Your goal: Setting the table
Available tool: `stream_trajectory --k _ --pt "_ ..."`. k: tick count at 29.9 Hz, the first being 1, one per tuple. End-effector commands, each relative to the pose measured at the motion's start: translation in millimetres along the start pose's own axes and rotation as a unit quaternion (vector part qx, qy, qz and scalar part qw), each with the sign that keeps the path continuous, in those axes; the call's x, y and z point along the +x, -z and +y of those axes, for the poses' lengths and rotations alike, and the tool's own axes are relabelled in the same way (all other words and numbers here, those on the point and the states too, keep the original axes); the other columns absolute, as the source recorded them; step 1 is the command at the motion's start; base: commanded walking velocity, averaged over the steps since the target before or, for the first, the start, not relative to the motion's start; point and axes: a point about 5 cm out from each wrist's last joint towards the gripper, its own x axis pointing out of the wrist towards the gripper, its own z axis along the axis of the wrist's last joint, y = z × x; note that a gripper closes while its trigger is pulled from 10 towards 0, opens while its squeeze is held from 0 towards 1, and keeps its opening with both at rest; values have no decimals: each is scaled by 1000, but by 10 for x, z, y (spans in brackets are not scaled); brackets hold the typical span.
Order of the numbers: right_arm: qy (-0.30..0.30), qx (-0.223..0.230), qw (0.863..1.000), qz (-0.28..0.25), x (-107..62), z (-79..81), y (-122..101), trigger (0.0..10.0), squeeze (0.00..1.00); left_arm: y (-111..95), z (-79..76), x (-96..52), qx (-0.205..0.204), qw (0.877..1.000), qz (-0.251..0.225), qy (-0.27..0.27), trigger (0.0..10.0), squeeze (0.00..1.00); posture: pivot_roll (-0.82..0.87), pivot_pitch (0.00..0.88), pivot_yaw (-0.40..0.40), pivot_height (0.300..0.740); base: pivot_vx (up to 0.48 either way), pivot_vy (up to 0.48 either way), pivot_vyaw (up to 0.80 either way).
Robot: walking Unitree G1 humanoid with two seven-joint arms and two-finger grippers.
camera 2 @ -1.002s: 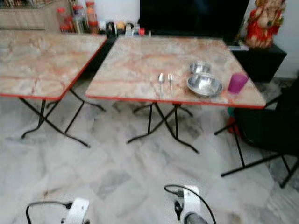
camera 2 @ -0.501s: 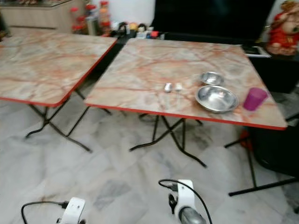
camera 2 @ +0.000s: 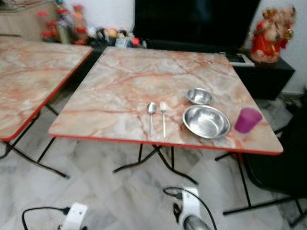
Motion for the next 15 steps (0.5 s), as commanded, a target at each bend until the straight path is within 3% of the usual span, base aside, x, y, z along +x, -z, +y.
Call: stream_trajectory --k 1,7,15 --pt "17 1 1000 7 -24 -125 40 10000 0 -33 -91 6 -3 1000 -4 12 10000 0 3 0 -52 740 0 0 0" --pt "16 1 1000 8 -24 -124 41 10000 0 -40 -91 7 9 1000 -5 10 10000 0 2 0 -53 740 0 0 0" --pt "13 -1 1000 8 -21 -111 40 10000 0 -31 -95 6 11 1000 -3 10 10000 0 5 0 -55 740 0 -288 0"
